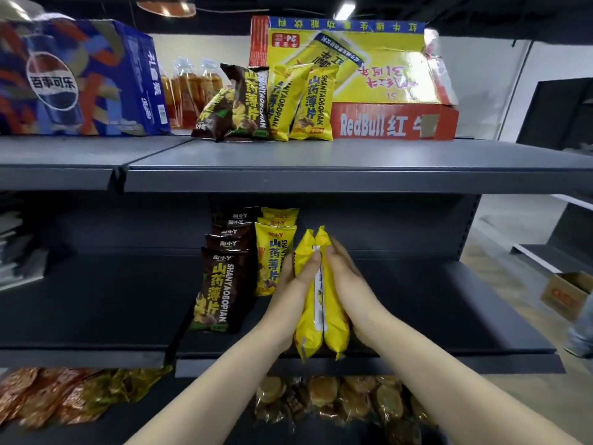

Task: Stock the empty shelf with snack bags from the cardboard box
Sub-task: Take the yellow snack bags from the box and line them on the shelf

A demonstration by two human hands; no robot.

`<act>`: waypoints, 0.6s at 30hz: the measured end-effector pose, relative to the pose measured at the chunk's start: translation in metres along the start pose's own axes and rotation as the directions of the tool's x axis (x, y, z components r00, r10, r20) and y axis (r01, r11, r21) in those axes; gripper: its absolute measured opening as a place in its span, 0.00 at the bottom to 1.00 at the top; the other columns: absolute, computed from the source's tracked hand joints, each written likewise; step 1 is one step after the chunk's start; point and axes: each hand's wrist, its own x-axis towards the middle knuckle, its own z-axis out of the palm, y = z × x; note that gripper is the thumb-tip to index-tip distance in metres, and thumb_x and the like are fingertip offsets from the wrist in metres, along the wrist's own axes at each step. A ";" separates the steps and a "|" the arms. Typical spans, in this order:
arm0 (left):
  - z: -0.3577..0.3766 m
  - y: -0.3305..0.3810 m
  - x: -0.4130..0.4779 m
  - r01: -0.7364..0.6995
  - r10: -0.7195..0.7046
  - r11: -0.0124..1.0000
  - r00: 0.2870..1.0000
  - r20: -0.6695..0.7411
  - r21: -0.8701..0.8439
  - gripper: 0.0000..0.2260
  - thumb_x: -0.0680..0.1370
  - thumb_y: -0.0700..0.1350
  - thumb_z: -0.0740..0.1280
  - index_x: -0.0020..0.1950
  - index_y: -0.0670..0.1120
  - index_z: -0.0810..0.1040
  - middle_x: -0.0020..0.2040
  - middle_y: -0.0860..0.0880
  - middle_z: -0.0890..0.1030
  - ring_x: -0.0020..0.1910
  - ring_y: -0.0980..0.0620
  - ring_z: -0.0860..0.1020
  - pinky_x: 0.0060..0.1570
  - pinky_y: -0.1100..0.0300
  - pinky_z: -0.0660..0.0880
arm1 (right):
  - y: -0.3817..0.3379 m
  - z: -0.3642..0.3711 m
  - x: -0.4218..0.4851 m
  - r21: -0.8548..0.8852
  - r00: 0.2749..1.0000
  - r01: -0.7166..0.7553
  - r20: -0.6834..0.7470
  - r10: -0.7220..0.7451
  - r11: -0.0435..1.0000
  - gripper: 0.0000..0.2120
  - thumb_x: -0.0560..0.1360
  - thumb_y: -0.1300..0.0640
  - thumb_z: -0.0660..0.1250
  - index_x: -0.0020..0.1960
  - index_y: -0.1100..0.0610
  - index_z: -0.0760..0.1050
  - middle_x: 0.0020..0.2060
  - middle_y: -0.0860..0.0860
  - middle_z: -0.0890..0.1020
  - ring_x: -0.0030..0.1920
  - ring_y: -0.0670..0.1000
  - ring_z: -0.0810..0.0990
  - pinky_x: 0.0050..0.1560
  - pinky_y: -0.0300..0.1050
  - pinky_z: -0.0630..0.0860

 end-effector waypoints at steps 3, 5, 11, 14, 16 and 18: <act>-0.020 -0.003 0.011 0.025 -0.023 0.999 0.999 -0.031 0.034 0.26 0.71 0.63 0.68 0.67 0.58 0.70 0.60 0.53 0.80 0.59 0.52 0.79 0.63 0.49 0.73 | 0.010 0.004 0.007 0.031 0.977 -0.081 0.201 0.073 0.996 0.19 0.78 0.42 0.61 0.69 0.37 0.67 0.61 0.41 0.79 0.59 0.43 0.79 0.63 0.46 0.74; -0.029 -0.006 0.015 0.060 -0.058 0.996 0.997 -0.044 0.066 0.36 0.65 0.68 0.69 0.71 0.59 0.65 0.65 0.53 0.77 0.62 0.51 0.76 0.65 0.48 0.71 | 0.020 0.008 0.012 -0.026 0.973 -0.081 0.216 0.085 0.996 0.18 0.77 0.42 0.61 0.67 0.36 0.68 0.58 0.40 0.80 0.57 0.41 0.80 0.60 0.42 0.75; -0.047 0.009 0.028 -0.089 0.154 0.939 0.973 -0.172 0.333 0.20 0.78 0.55 0.63 0.69 0.53 0.67 0.60 0.54 0.77 0.60 0.55 0.76 0.62 0.59 0.70 | 0.038 0.027 0.044 -0.048 0.998 -0.066 -0.019 0.065 0.997 0.17 0.78 0.46 0.63 0.65 0.46 0.73 0.56 0.46 0.81 0.54 0.45 0.80 0.54 0.40 0.75; -0.064 0.021 0.036 -0.179 0.277 0.912 0.933 -0.230 0.370 0.18 0.77 0.55 0.63 0.66 0.57 0.66 0.61 0.55 0.76 0.61 0.55 0.74 0.63 0.57 0.70 | 0.055 0.036 0.069 -0.222 0.987 -0.060 -0.159 0.025 0.973 0.23 0.75 0.40 0.63 0.68 0.43 0.68 0.59 0.47 0.77 0.58 0.49 0.77 0.58 0.46 0.74; -0.075 0.026 0.040 -0.205 0.319 0.893 0.916 -0.243 0.400 0.22 0.74 0.63 0.64 0.65 0.60 0.66 0.63 0.53 0.75 0.64 0.53 0.73 0.66 0.50 0.69 | 0.063 0.045 0.081 -0.384 0.978 -0.063 -0.205 -0.019 0.921 0.26 0.73 0.37 0.62 0.69 0.41 0.65 0.61 0.50 0.73 0.59 0.54 0.77 0.57 0.51 0.75; -0.085 0.030 0.044 -0.213 0.337 0.889 0.904 -0.264 0.405 0.24 0.70 0.67 0.63 0.65 0.63 0.65 0.64 0.53 0.75 0.64 0.52 0.73 0.66 0.47 0.70 | 0.069 0.055 0.091 -0.513 0.959 -0.060 -0.266 -0.092 0.856 0.26 0.75 0.38 0.61 0.70 0.43 0.63 0.63 0.52 0.69 0.61 0.57 0.74 0.53 0.51 0.75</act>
